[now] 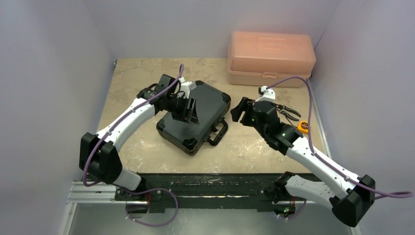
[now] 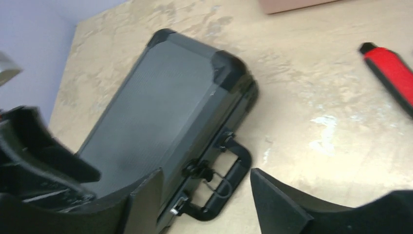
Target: Pack up texas hold em set
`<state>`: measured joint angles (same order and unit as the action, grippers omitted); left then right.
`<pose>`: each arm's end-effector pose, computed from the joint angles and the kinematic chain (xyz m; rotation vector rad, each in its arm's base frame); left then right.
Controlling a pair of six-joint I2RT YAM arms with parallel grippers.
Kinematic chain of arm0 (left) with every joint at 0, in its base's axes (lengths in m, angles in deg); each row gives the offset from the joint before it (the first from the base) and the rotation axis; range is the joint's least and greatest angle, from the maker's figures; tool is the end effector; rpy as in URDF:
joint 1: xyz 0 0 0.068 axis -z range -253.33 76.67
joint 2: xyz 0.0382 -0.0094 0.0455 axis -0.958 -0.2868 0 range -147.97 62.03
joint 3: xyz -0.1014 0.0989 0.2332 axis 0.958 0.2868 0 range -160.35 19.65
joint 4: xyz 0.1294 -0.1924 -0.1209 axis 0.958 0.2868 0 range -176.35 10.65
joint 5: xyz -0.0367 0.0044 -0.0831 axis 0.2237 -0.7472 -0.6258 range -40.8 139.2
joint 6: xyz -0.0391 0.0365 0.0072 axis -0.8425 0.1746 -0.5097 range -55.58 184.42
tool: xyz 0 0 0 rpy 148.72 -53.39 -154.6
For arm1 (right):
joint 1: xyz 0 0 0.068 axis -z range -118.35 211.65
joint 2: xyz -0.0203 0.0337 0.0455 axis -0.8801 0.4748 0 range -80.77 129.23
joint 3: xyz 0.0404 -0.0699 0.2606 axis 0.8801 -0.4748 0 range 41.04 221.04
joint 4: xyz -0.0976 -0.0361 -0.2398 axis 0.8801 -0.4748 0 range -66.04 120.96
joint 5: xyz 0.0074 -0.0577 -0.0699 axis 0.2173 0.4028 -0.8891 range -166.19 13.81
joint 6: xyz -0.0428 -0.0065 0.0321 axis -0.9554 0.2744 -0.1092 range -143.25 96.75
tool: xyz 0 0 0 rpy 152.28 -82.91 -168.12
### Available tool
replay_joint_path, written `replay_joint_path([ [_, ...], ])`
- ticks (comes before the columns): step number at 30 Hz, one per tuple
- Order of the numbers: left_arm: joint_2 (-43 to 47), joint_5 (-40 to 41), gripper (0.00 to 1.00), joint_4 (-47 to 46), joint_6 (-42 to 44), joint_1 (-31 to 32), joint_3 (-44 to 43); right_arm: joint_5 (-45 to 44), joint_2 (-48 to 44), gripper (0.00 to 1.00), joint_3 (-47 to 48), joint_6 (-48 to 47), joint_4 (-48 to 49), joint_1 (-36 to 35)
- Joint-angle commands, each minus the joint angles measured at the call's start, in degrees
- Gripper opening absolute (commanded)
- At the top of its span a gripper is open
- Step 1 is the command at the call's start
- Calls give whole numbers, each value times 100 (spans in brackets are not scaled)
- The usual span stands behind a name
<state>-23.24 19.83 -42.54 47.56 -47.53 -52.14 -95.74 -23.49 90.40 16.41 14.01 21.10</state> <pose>0.2690 -0.1495 0.2894 0.4087 2.6205 -0.9275 0.1793 0.1378 0.3161 0.2055 2.0120 0.5624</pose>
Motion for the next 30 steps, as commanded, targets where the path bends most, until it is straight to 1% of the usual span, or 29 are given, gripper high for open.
replay_joint_path([
  [1,12,171,55,-97,95,101,-326,43,-7,72,-250,-93,-112,536],
  [3,-9,281,55,-61,94,138,-371,250,85,73,-374,-51,-28,774],
  [7,-125,516,54,0,95,245,-456,395,280,72,-585,75,105,859],
  [12,-309,761,50,-23,59,407,-511,899,571,71,-982,305,366,1084],
  [15,-423,894,47,-99,-35,477,-535,1110,645,67,-1215,385,601,1143],
  [23,-759,1086,33,-387,-254,710,-601,1545,961,57,-1492,461,1178,1160],
  [27,-894,1279,29,-432,-247,839,-579,1882,1200,53,-1639,482,1645,1156],
  [30,-973,1442,28,-456,-263,865,-469,1937,1387,49,-1679,435,1896,1155],
])
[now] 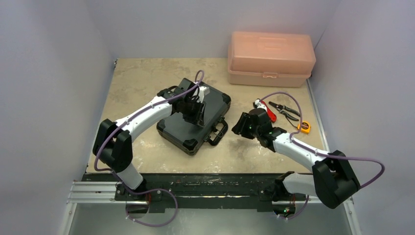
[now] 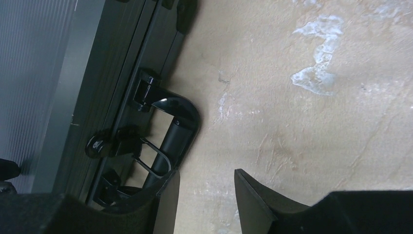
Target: Pack up texas hold em set
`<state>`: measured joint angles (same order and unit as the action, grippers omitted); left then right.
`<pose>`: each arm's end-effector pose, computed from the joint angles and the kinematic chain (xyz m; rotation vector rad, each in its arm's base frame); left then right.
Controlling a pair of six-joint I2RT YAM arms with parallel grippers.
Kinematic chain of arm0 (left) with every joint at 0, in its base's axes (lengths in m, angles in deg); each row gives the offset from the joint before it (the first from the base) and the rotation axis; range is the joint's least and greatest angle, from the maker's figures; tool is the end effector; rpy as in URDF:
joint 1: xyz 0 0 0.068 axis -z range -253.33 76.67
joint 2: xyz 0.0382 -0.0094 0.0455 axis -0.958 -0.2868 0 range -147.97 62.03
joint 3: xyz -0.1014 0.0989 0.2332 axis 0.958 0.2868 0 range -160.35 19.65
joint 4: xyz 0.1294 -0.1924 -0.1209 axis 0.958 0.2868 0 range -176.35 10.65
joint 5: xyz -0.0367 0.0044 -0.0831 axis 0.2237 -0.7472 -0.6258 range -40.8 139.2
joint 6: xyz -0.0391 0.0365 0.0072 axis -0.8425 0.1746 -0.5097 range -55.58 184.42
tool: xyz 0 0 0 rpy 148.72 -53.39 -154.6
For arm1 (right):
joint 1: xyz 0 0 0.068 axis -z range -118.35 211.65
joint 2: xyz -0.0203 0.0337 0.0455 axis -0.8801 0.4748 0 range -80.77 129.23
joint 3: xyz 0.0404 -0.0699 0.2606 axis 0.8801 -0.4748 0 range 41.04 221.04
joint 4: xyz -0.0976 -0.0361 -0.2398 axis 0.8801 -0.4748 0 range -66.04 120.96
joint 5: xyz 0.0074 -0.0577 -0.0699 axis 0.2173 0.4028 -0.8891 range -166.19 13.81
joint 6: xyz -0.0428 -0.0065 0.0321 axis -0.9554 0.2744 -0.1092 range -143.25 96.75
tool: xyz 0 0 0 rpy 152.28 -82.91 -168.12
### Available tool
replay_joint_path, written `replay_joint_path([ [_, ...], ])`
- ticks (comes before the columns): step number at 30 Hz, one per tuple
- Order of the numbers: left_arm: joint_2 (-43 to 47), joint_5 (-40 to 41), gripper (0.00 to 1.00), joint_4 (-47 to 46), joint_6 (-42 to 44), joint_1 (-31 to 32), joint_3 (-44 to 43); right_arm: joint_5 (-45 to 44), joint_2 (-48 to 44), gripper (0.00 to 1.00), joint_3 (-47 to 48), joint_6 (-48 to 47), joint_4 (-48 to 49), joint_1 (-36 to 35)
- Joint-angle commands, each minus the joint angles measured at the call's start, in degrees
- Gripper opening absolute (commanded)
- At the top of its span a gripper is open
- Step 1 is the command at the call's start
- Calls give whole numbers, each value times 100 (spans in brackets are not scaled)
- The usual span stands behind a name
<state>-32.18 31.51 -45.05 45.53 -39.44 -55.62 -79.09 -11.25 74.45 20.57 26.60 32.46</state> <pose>0.2797 -0.2009 0.2602 0.4676 2.6886 -0.7018 0.2142 0.1176 0.1939 0.3264 2.3283 0.5975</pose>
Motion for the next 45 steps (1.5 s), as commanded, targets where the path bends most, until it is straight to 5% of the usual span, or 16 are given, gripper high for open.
replay_joint_path([
  [1,-102,321,27,-205,-68,57,-51,366,220,48,-85,14,691,19],
  [12,176,452,25,-915,-474,65,1577,773,948,34,-93,-41,1206,19],
  [45,434,475,23,-948,-550,62,1805,1952,1912,11,-248,57,2289,5],
])
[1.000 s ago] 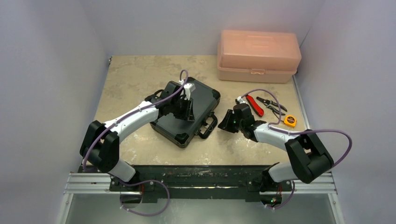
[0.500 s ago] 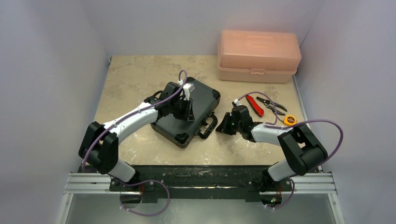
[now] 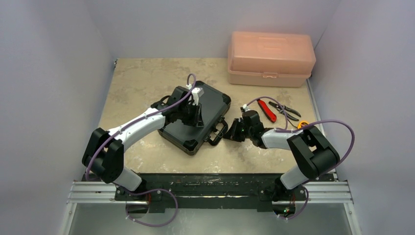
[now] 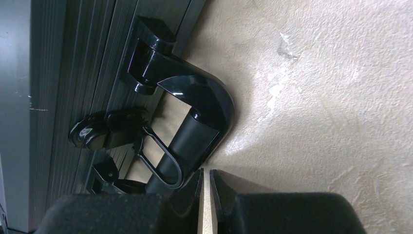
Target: Pack up texas hold em set
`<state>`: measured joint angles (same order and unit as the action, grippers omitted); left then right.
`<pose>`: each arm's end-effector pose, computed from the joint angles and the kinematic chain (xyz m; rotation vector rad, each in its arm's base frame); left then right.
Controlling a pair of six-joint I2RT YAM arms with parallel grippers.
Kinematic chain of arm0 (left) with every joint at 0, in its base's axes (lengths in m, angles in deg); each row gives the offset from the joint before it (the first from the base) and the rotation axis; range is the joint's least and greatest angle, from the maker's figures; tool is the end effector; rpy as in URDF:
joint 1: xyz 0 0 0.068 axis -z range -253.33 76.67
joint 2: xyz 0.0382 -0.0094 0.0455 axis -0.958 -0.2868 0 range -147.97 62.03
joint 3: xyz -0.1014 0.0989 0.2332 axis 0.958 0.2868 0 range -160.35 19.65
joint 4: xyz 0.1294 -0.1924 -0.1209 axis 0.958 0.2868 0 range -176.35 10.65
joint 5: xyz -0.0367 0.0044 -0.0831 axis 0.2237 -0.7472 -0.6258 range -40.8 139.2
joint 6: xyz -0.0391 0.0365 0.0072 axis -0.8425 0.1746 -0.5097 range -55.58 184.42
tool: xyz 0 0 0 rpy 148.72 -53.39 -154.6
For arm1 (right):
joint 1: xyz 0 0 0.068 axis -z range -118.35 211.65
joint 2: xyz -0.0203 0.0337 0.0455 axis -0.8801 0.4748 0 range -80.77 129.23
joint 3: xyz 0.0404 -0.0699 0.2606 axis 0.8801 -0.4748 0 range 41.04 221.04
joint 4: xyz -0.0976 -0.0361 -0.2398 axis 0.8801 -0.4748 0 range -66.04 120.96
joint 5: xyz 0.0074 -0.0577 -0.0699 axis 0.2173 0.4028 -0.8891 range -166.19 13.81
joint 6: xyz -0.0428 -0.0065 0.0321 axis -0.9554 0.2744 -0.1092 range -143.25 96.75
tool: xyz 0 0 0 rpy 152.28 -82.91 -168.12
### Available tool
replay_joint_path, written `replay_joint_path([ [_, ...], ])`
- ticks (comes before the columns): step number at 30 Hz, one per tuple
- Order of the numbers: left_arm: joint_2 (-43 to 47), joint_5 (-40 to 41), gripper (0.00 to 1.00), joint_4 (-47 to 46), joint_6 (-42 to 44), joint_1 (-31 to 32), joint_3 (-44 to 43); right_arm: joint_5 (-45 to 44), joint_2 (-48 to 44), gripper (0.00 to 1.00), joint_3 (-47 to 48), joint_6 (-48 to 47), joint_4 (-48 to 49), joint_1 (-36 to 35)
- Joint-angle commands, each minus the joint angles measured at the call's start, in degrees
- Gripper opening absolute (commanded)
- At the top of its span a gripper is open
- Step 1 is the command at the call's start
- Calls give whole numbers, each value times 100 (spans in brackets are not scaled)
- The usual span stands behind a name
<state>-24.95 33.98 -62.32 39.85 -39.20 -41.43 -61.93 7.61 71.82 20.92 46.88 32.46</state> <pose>0.2617 -0.1887 0.2410 0.3369 2.5361 -0.7541 0.2363 0.1421 0.1306 0.1833 2.4517 0.9042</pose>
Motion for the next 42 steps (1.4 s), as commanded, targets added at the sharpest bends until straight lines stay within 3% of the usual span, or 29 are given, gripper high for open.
replay_joint_path([
  [1,-281,230,22,775,15,41,386,254,30,11,21,22,270,-4],
  [15,-140,248,20,795,3,39,406,419,101,0,129,22,315,-64],
  [42,-113,222,19,774,4,37,426,445,-138,0,468,26,69,-125],
])
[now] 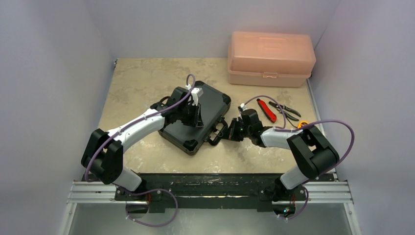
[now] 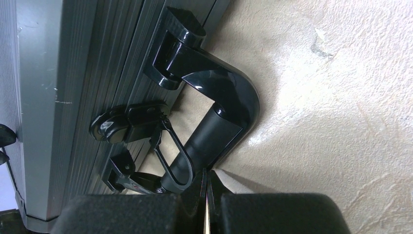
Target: Pack up texas hold em set
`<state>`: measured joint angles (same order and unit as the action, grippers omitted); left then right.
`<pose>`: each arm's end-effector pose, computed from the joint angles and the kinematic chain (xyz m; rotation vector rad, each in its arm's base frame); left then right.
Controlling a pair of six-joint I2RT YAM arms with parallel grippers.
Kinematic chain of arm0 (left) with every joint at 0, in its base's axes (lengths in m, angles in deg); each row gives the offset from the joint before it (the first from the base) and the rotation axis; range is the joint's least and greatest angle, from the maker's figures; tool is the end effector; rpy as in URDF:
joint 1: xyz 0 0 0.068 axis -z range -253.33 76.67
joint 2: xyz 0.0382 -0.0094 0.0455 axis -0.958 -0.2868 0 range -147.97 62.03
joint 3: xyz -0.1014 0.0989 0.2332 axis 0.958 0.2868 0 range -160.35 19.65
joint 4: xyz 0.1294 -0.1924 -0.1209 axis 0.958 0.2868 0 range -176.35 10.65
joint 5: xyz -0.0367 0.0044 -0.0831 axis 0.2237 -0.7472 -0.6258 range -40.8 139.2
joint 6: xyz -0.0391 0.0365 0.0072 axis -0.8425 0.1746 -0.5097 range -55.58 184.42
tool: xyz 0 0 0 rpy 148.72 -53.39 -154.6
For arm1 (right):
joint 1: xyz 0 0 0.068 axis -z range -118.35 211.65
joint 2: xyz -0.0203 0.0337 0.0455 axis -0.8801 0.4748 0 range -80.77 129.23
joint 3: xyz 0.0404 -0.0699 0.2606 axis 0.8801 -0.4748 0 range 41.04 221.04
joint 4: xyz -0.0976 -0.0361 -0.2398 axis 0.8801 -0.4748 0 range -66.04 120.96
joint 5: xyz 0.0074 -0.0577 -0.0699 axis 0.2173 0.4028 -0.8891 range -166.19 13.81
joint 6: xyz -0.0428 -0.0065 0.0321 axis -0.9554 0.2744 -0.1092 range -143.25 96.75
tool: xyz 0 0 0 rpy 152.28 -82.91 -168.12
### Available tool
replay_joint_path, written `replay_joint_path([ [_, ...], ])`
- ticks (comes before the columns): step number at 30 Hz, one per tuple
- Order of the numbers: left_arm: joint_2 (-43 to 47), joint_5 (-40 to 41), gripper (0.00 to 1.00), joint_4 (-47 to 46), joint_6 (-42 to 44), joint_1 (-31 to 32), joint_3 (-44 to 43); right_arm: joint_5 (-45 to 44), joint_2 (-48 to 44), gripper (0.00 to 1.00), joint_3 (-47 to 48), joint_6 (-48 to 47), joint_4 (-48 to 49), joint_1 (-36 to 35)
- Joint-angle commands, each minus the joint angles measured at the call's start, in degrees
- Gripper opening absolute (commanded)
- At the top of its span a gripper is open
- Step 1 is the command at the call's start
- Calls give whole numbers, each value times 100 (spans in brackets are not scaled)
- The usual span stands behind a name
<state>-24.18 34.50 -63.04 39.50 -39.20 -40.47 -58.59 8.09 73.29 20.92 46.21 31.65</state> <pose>0.2594 -0.1868 0.2406 0.3253 2.5276 -0.7495 0.2378 0.1497 0.1347 0.1327 2.4662 0.9759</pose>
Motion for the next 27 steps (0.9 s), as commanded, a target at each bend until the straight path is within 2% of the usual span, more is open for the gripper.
replay_joint_path([
  [1,-186,169,19,850,40,41,333,119,-173,0,358,31,129,-44],
  [27,-106,177,18,816,32,41,457,86,237,0,1099,101,49,-288],
])
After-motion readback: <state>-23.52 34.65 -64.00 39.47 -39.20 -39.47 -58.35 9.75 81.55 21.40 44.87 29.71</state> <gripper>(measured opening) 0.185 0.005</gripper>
